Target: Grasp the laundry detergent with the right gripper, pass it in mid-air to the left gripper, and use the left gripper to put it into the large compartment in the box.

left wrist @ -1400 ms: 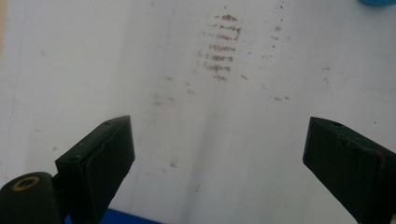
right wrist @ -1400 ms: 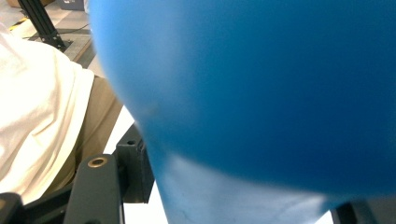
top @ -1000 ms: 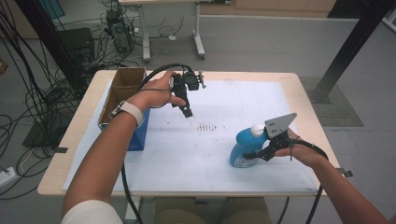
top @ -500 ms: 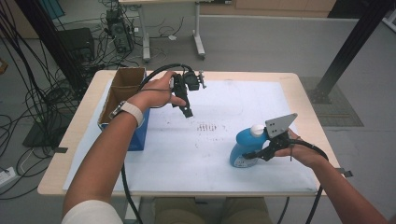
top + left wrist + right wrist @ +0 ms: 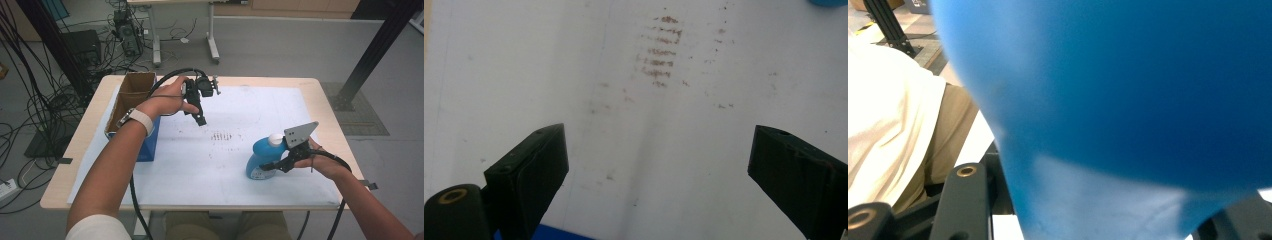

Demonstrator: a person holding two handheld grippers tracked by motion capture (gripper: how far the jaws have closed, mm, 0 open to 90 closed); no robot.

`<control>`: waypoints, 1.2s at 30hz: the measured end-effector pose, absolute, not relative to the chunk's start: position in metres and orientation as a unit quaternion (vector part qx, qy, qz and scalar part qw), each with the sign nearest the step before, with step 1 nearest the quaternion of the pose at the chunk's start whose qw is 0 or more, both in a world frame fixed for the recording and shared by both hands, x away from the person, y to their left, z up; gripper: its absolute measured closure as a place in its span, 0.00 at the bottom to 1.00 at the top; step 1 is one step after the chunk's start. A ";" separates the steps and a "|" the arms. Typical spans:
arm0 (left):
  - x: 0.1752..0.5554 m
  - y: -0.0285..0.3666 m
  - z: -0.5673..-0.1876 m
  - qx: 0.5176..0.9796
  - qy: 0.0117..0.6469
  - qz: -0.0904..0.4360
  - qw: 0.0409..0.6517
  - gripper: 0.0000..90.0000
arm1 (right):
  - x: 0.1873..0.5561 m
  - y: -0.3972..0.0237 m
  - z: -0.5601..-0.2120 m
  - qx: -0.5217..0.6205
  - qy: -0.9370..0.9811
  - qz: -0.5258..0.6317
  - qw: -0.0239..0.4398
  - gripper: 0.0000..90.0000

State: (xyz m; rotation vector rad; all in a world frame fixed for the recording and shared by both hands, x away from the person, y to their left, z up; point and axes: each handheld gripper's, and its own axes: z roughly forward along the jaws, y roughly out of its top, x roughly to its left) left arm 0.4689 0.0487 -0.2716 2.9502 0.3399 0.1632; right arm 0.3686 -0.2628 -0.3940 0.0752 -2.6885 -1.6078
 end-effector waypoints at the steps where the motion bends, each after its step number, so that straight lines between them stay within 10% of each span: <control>1: 0.469 0.049 -0.272 0.988 0.114 0.055 0.084 0.11 | 0.369 -0.263 -0.394 0.024 -0.858 -0.513 0.004 0.47; 36: 0.469 0.049 -0.271 0.988 0.115 0.055 0.086 0.11 | 0.370 -0.263 -0.394 0.018 -0.859 -0.512 0.009 0.48</control>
